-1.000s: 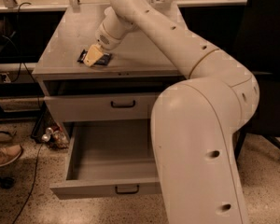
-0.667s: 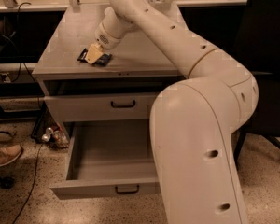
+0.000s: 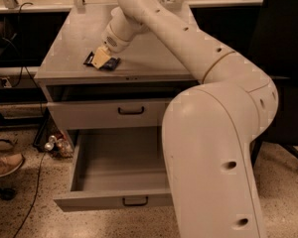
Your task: Place rxbar blueberry into middle drawer
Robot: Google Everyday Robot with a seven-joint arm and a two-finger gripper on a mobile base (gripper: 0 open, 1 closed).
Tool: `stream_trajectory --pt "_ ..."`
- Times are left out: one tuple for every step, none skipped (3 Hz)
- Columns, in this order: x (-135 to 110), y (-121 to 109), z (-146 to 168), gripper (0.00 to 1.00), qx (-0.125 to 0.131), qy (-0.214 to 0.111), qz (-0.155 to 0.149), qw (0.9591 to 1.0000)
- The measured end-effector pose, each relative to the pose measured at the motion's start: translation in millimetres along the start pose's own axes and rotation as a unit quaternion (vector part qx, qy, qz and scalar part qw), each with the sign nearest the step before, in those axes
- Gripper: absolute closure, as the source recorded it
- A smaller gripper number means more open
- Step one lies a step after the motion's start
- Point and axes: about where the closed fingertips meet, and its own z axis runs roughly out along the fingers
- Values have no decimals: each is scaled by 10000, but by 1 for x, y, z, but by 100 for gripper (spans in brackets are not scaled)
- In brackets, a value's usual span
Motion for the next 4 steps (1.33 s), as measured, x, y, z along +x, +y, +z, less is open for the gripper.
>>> stream_trajectory --pt "6 4 -35 100 101 -161 103 9998" --pt "13 12 -79 100 235 -379 205 9988" --pt "21 16 -105 100 256 -591 372 9972" --pt "21 16 -105 100 256 -591 372 9972"
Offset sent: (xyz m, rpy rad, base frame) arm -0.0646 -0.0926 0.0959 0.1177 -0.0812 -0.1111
